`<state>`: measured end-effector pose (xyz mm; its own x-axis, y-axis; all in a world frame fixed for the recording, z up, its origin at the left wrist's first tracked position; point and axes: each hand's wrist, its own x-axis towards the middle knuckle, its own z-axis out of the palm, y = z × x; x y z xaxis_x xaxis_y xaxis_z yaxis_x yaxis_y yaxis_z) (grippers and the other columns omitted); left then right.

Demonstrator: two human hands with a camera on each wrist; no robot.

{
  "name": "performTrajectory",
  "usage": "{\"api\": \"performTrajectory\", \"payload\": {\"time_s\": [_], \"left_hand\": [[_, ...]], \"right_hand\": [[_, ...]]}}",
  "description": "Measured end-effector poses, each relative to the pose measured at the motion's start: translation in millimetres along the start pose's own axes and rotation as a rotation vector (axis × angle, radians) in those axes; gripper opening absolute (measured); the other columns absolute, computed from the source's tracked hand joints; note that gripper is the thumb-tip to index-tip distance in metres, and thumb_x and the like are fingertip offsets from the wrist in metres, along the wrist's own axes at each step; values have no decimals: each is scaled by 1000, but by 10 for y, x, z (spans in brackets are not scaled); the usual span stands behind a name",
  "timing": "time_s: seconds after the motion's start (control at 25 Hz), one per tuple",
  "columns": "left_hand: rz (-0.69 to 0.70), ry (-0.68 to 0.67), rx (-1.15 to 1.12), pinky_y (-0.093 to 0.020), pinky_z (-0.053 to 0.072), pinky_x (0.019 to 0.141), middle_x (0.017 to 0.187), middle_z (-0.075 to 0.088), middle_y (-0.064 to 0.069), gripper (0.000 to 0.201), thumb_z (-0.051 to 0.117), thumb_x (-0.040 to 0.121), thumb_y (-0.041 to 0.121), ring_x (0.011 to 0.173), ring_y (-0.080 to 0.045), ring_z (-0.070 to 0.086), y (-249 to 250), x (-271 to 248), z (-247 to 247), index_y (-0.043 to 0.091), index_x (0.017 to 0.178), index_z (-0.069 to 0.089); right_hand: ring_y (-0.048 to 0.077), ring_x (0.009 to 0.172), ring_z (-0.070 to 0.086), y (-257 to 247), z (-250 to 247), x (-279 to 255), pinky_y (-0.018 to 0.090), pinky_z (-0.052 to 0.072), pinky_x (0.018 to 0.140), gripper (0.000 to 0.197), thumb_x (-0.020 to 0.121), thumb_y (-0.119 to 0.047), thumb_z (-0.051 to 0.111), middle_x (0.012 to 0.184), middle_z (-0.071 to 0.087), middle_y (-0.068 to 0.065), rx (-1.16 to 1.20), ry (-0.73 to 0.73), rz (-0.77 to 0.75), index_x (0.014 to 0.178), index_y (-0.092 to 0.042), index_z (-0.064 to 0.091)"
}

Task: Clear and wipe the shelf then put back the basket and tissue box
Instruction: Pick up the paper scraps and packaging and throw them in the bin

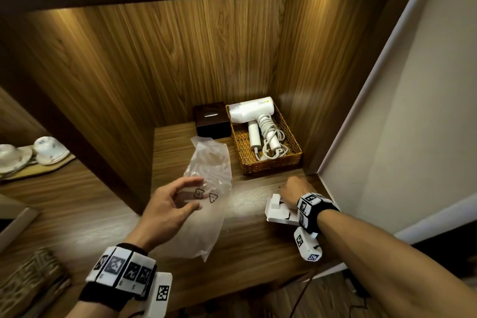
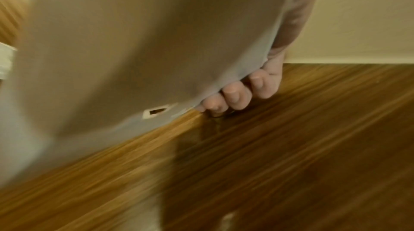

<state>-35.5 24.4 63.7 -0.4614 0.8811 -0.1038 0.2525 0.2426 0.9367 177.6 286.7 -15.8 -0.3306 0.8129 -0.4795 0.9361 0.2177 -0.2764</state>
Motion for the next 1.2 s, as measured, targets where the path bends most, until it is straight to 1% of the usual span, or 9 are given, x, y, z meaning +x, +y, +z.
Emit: {"api": "performTrajectory", "payload": {"time_s": [0.24, 0.32, 0.4, 0.56, 0.68, 0.76, 0.92, 1.04, 1.2], "left_hand": [[-38, -95, -66, -29, 61, 92, 115, 79, 7, 54, 84, 82, 6, 110, -11, 75, 37, -89, 367, 22, 130, 67], [-28, -166, -126, -30, 62, 90, 114, 79, 1, 63, 93, 72, 21, 107, -13, 76, 169, -114, 589, 23, 129, 66], [-4, -253, -172, -32, 62, 89, 115, 79, 1, 69, 97, 66, 29, 105, -13, 77, 350, -154, 881, 24, 128, 66], [118, -331, -169, -31, 63, 79, 103, 82, 1, 39, 90, 76, 26, 93, -14, 78, 736, -356, 1438, 21, 112, 75], [46, -317, -190, -36, 64, 79, 99, 82, -1, 25, 85, 83, 25, 92, -18, 79, 741, -425, 1501, 20, 106, 78], [24, -360, -131, -28, 62, 71, 94, 83, 2, 15, 80, 88, 21, 87, -15, 79, 758, -525, 1655, 20, 103, 79], [11, -533, 11, -20, 59, 64, 89, 82, 10, 7, 74, 93, 17, 80, -4, 77, 801, -771, 2159, 21, 98, 78], [65, -683, 106, -35, 60, 71, 91, 82, 1, 2, 78, 88, 17, 76, -4, 75, 837, -875, 2714, 15, 89, 79], [141, -882, 130, -33, 63, 83, 96, 82, 7, 11, 80, 86, 19, 90, -6, 77, 1016, -930, 3799, 26, 94, 79]], "right_hand": [[24, 68, 57, -229, -210, -438, 34, 37, 61, 45, 103, -30, 56, 67, 60, 4, 373, 96, -9, 61, -15, 56], [29, 76, 61, -305, -343, -684, 35, 44, 69, 41, 103, -32, 54, 79, 69, 8, 429, 184, -43, 68, -14, 61], [36, 98, 68, -300, -406, -956, 37, 52, 85, 32, 101, -36, 54, 103, 77, 14, 450, 276, -48, 89, -11, 70], [35, 109, 69, 24, -427, -1465, 40, 57, 94, 30, 101, -36, 56, 118, 76, 14, 584, 410, 83, 110, -11, 70], [36, 114, 67, 178, -358, -1544, 41, 53, 97, 29, 103, -31, 52, 124, 74, 16, 640, 348, 107, 110, -9, 70], [34, 108, 66, 533, -300, -1678, 43, 53, 97, 27, 104, -25, 45, 126, 72, 23, 747, 225, 131, 100, -11, 68], [29, 84, 66, 1433, -41, -2005, 31, 50, 64, 32, 106, -19, 41, 99, 71, 18, 1084, 7, 263, 105, -6, 70], [17, 56, 66, 2072, -1, -2360, 19, 44, 43, 30, 105, -18, 47, 70, 71, 4, 1131, -4, 335, 103, -7, 75], [10, 46, 68, 3038, -243, -2785, 19, 50, 39, 25, 104, -19, 57, 55, 73, -4, 1198, 40, 412, 89, -13, 77]]}}
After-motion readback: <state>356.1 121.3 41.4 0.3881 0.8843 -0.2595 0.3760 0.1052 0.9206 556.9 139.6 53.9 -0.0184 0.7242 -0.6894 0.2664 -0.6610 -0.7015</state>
